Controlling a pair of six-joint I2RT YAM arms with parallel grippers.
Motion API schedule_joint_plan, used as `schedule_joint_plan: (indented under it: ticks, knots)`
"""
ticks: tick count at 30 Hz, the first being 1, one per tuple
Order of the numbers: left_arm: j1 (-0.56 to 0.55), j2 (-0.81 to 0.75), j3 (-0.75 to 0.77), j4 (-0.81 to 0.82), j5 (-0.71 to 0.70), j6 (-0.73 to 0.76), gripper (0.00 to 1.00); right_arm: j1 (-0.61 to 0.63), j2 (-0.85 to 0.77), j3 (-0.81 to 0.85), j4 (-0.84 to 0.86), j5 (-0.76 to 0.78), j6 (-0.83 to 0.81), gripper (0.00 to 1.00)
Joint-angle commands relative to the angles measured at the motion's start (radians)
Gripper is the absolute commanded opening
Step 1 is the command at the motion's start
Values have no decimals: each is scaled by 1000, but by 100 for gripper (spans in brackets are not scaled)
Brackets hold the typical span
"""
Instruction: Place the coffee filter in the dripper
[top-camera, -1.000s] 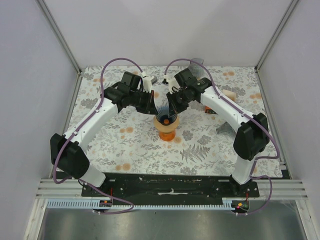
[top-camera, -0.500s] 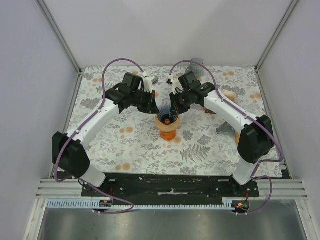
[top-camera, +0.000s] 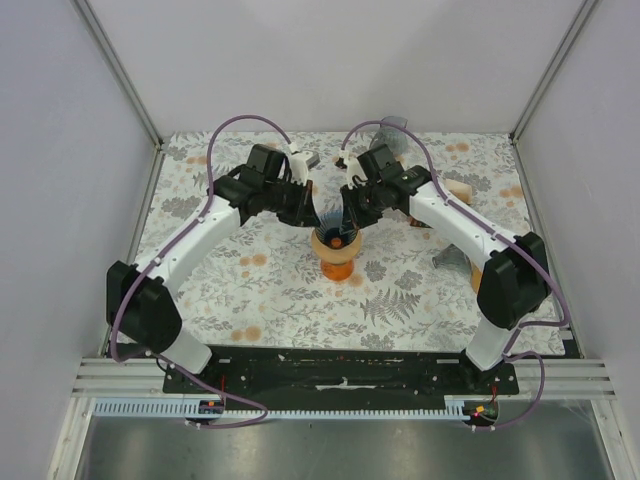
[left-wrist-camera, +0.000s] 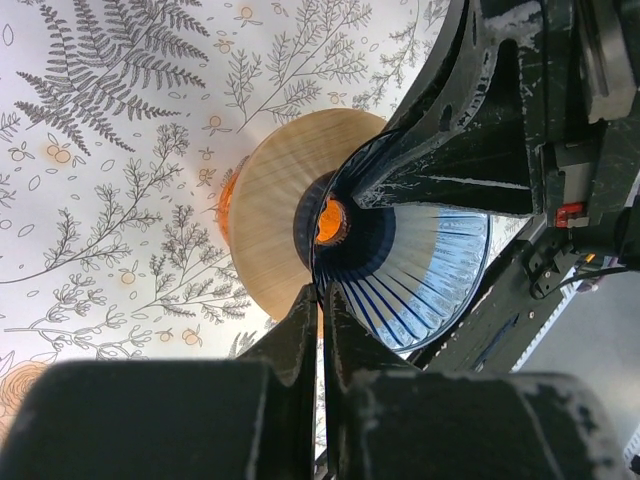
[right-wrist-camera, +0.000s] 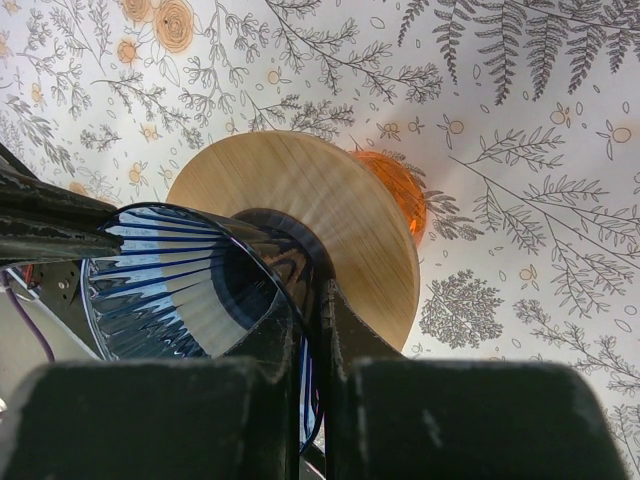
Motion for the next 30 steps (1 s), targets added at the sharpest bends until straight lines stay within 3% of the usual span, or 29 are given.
schedule_joint_plan:
  ticks: [1,3,9,14,24,30]
  knots:
    - [-21,95,28,-200,-73,95,3,27,20,53,1,-18,-92,11]
    - [-21,87,68,-208,-57,93,8,25,9,76,-4,-15,-95,21]
    - [-21,60,171,-248,-23,89,29,15,1,137,-30,-10,-107,39]
    - [-21,44,197,-255,-19,93,38,-1,1,155,-47,-6,-115,41]
    - [-21,51,292,-283,-57,116,59,-22,-55,218,-102,42,-151,61]
    - [-9,23,352,-289,-100,138,68,-174,-181,194,-103,112,-155,63]
